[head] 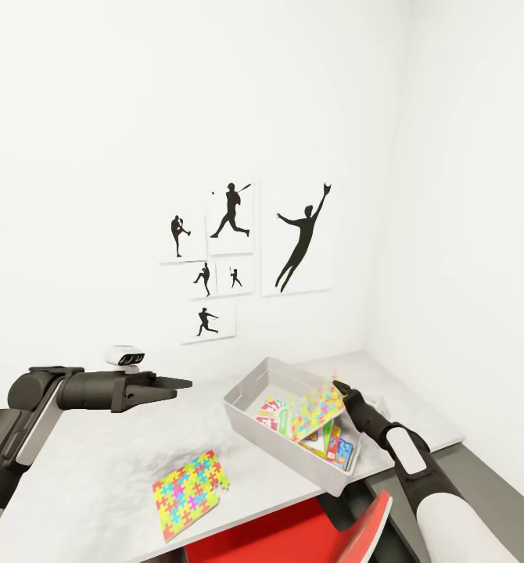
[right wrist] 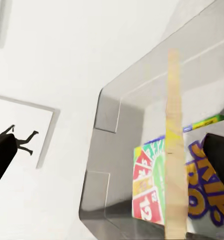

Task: Put all the toys in the child's room - the three board games (two on the bed and one on the table), the two jigsaw puzzles on the table, and the tennis ball on the table - inside the toy box on the table in the child's room.

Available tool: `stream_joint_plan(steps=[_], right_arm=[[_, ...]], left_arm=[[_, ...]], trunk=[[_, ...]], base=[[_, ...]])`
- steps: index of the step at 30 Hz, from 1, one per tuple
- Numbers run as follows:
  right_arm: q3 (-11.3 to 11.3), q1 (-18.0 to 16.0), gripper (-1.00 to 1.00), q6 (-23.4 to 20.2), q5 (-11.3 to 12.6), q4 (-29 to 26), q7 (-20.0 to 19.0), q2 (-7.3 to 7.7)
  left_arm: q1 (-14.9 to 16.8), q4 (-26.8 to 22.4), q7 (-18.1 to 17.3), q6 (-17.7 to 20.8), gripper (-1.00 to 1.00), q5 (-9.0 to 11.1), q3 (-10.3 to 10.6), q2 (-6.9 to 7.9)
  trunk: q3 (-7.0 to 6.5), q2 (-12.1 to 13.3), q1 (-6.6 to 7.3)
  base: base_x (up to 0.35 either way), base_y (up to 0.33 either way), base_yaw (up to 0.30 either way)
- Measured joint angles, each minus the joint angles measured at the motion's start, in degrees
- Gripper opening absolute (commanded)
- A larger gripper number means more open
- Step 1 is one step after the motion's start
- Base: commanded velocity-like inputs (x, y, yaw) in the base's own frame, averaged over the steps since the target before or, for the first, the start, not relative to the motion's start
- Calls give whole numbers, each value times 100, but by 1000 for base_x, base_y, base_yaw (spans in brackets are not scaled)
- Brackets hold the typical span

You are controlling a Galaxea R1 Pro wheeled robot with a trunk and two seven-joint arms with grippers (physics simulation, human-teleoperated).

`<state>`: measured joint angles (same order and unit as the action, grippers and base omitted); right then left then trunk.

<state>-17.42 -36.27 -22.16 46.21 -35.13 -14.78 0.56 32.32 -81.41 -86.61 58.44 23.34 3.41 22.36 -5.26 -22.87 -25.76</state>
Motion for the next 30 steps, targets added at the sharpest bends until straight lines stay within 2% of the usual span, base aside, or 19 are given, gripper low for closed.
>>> stream_joint_plan(steps=[26,30], right_arm=[[25,13,100,-34,-39,6,-6,34],[50,42,100,-158,-146,81,94,206]], left_arm=[[0,0,-8,-42,100,8,-7,13],[0,0,-9,-42,100,8,-9,16]], trunk=[[0,0,0],[0,0,0]], base=[[0,0,0],[0,0,0]])
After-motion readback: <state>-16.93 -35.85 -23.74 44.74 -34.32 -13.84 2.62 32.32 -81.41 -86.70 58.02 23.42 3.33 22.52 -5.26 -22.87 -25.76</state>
